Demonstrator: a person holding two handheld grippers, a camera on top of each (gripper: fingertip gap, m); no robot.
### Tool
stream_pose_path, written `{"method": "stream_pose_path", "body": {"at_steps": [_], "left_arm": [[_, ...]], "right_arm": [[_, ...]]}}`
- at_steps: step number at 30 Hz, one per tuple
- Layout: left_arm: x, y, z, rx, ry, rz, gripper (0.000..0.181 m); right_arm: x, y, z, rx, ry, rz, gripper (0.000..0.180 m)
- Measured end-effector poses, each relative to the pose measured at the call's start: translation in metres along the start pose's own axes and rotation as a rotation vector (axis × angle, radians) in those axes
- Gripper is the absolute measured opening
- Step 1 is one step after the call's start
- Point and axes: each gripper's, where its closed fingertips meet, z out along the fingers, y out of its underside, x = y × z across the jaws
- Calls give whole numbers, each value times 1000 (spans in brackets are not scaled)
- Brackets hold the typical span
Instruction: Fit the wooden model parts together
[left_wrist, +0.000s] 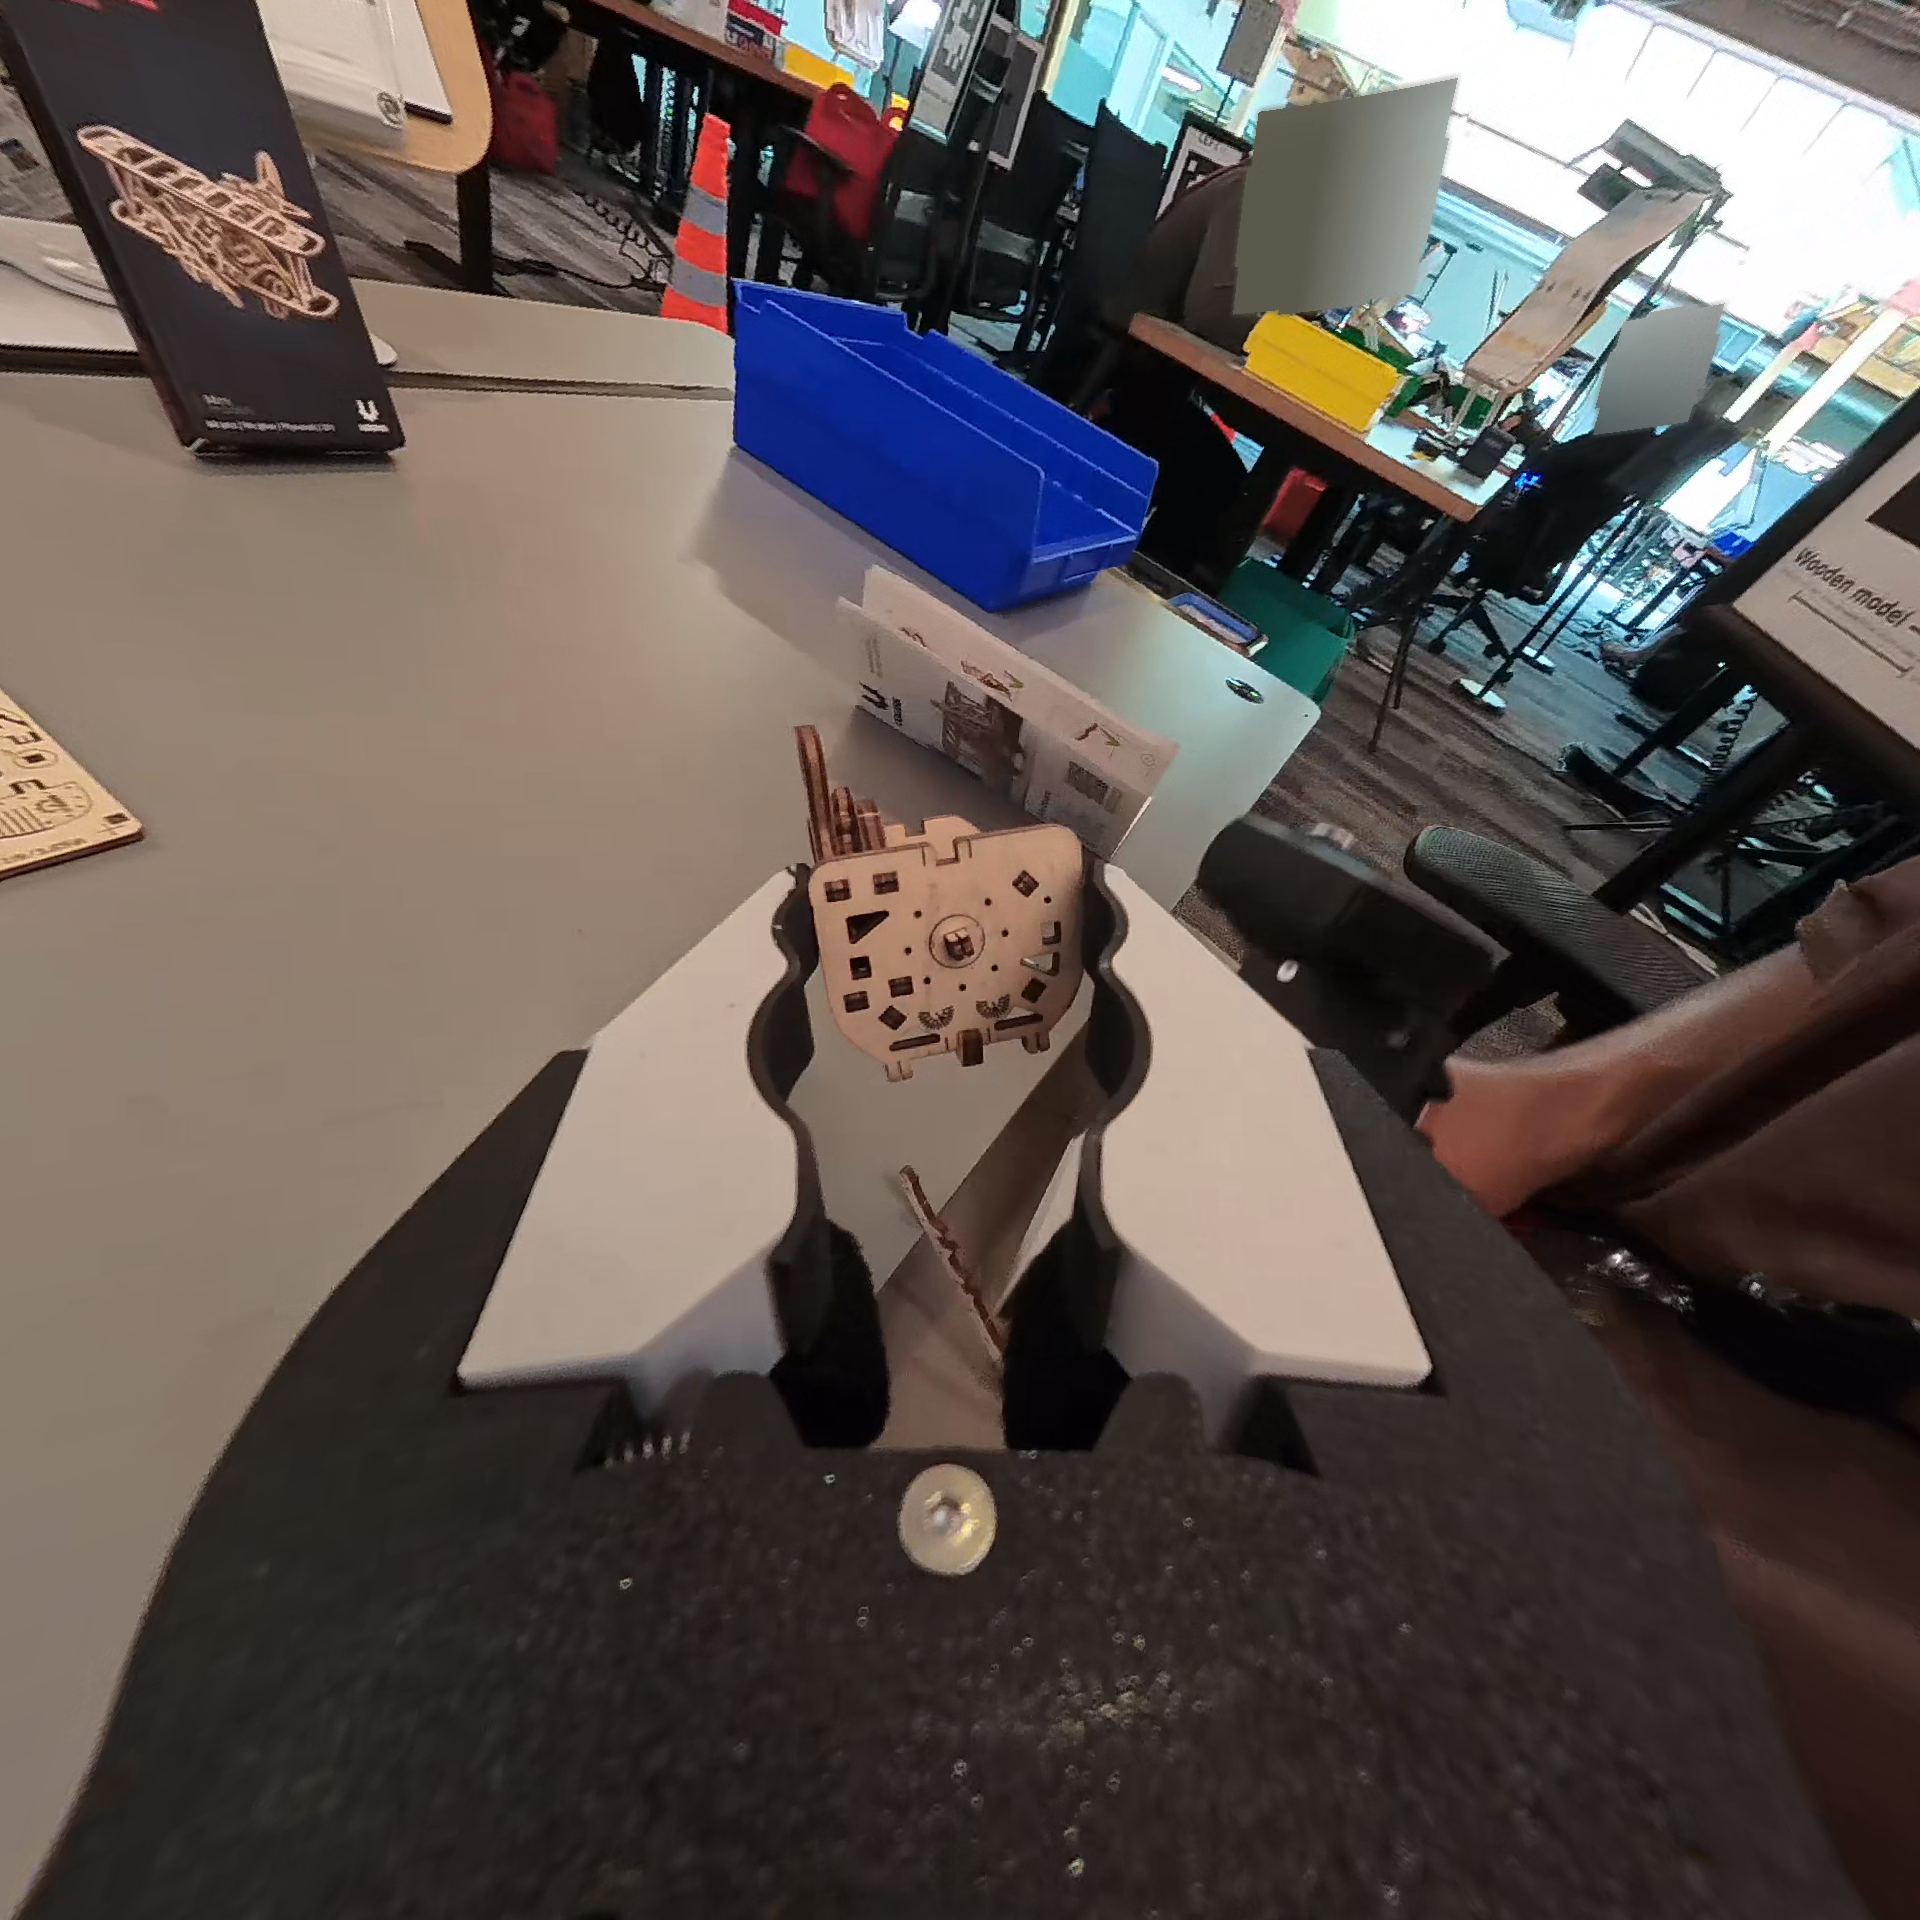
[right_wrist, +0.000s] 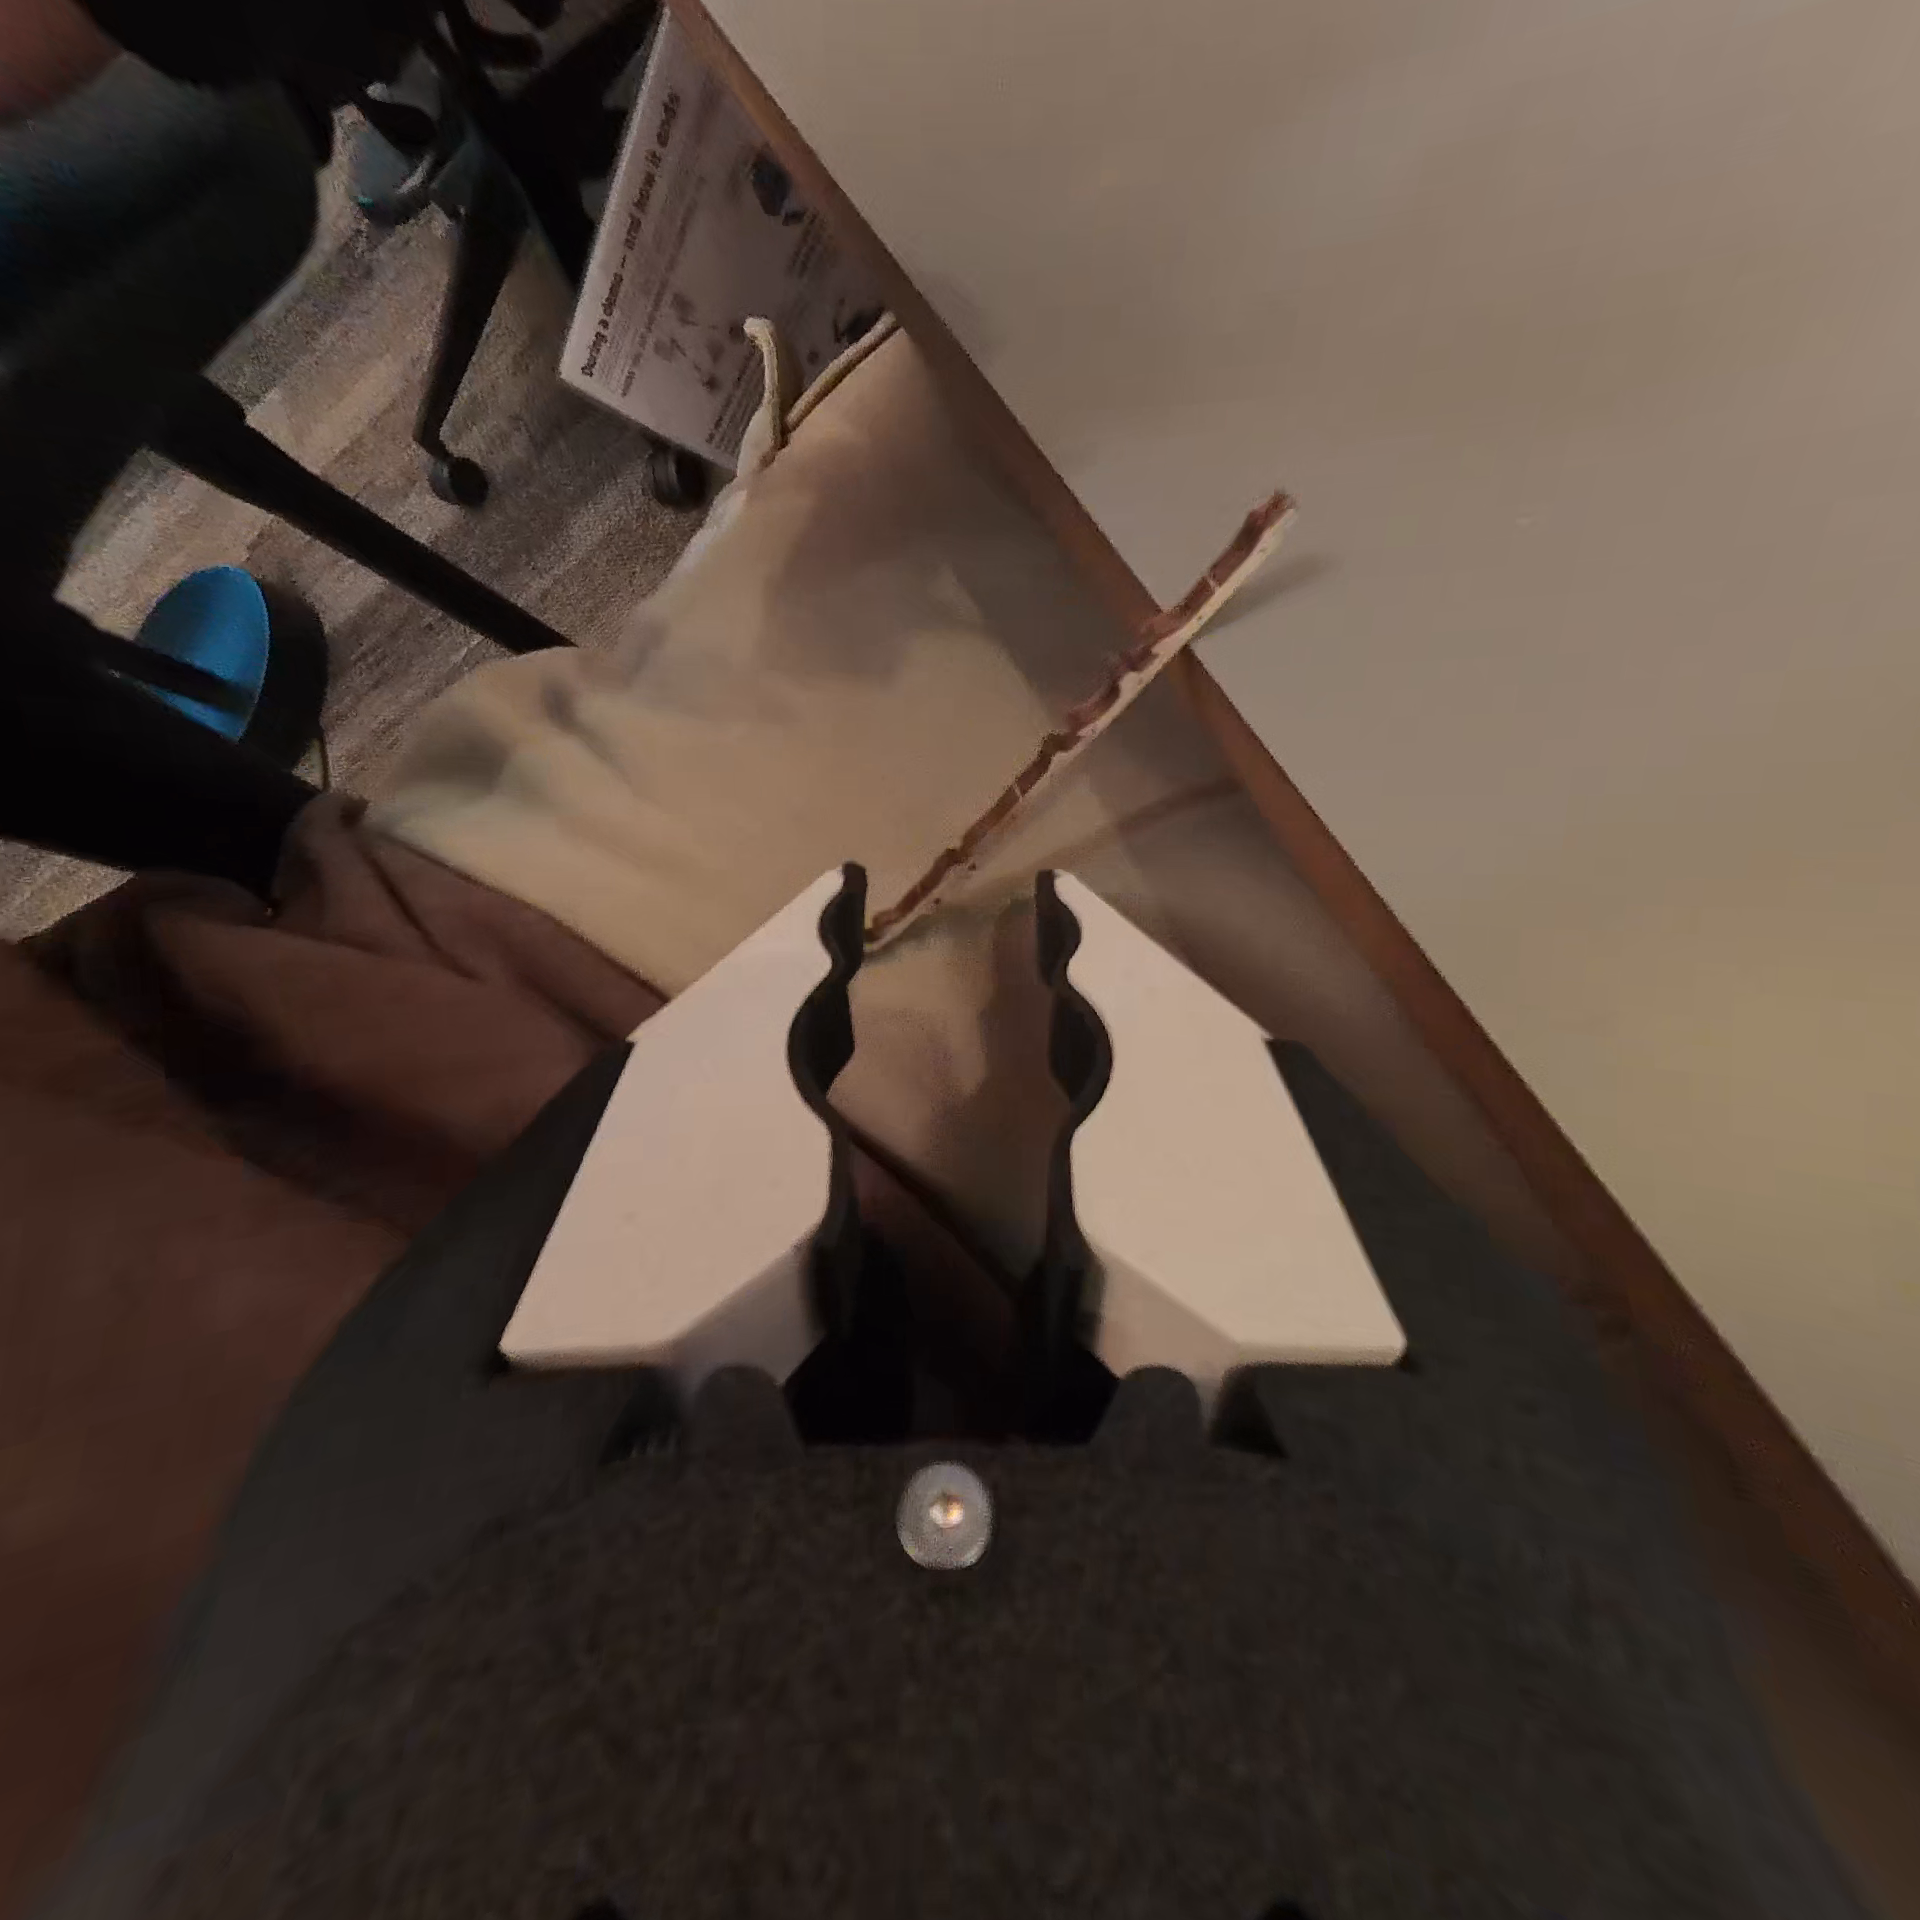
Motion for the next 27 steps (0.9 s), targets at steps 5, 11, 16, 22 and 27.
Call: {"method": "stream_pose_path", "body": {"at_steps": [5,11,16,22,27], "left_arm": [[-2,-2,-8,11,-11,-10,49],[-3,-8,-21,35,-16,-18,49],[5,-11,-23,48,37,-38,49],[17,-3,-9,7,35,3,49],[30,9,6,-74,-26,206,49]], "right_arm": [[7,-9,11,42,45,1,21],[-32,-72,-53,458,-291,-14,5],[-40,-118,-141,847,-707,195,5],[-32,-127,-168,859,-612,94,5],[23,-142,-177,577,219,-409,4]]}}
